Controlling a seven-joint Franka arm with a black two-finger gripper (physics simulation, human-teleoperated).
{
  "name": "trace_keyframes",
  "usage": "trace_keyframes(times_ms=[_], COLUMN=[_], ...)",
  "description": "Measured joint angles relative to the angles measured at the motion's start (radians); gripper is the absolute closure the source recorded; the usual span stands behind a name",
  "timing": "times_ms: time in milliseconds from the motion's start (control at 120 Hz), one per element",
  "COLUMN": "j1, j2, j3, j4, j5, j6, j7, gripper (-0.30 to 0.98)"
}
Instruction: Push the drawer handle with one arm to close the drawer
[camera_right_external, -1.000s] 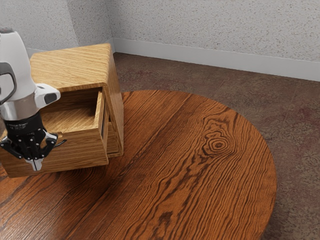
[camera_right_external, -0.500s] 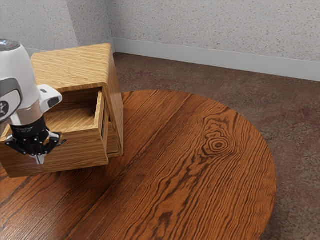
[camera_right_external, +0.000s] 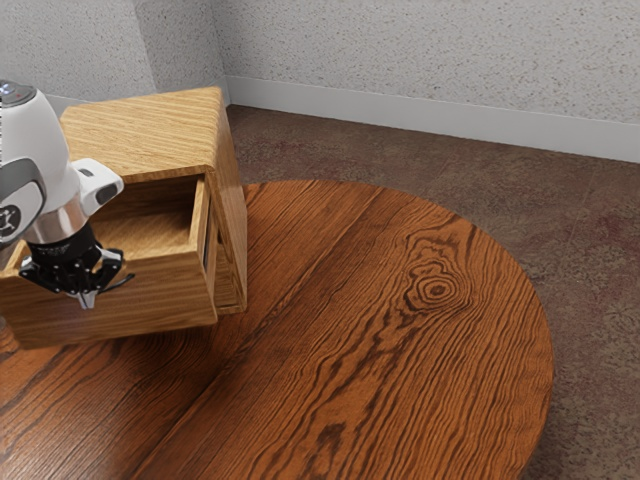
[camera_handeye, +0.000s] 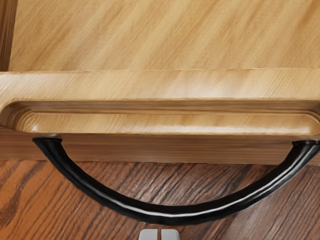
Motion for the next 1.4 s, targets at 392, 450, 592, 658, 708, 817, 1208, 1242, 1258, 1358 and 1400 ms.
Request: trace_keyframes(times_ms=[392, 450, 592, 658, 708, 817, 1208, 1242, 1258, 1358, 1400], j1=[0.010, 0.019, 0.027, 0.028, 0.028, 0.028, 0.028, 0.028, 0.028, 0.028, 0.028], j2=[0.058, 0.065, 0.091, 0.107, 0.119, 0.139, 0.215, 0.219, 0.221, 0.234, 0.240], j3=[0.002, 0.003, 0.019, 0.031, 0.038, 0.047, 0.085, 0.086, 0.088, 0.097, 0.098], j4=[0.000, 0.000, 0.001, 0.002, 0.004, 0.006, 0.014, 0.015, 0.015, 0.016, 0.016], j5=[0.030, 0.031, 0.049, 0.064, 0.075, 0.092, 0.167, 0.173, 0.178, 0.202, 0.209], j6=[0.133, 0.152, 0.190, 0.209, 0.225, 0.261, 0.394, 0.404, 0.409, 0.441, 0.455], j7=[-0.005, -0.006, -0.008, -0.009, -0.010, -0.010, -0.008, -0.008, -0.008, -0.007, -0.007], gripper=[0.79, 0.79, 0.78, 0.78, 0.78, 0.79, 0.79, 0.79, 0.79, 0.79, 0.79])
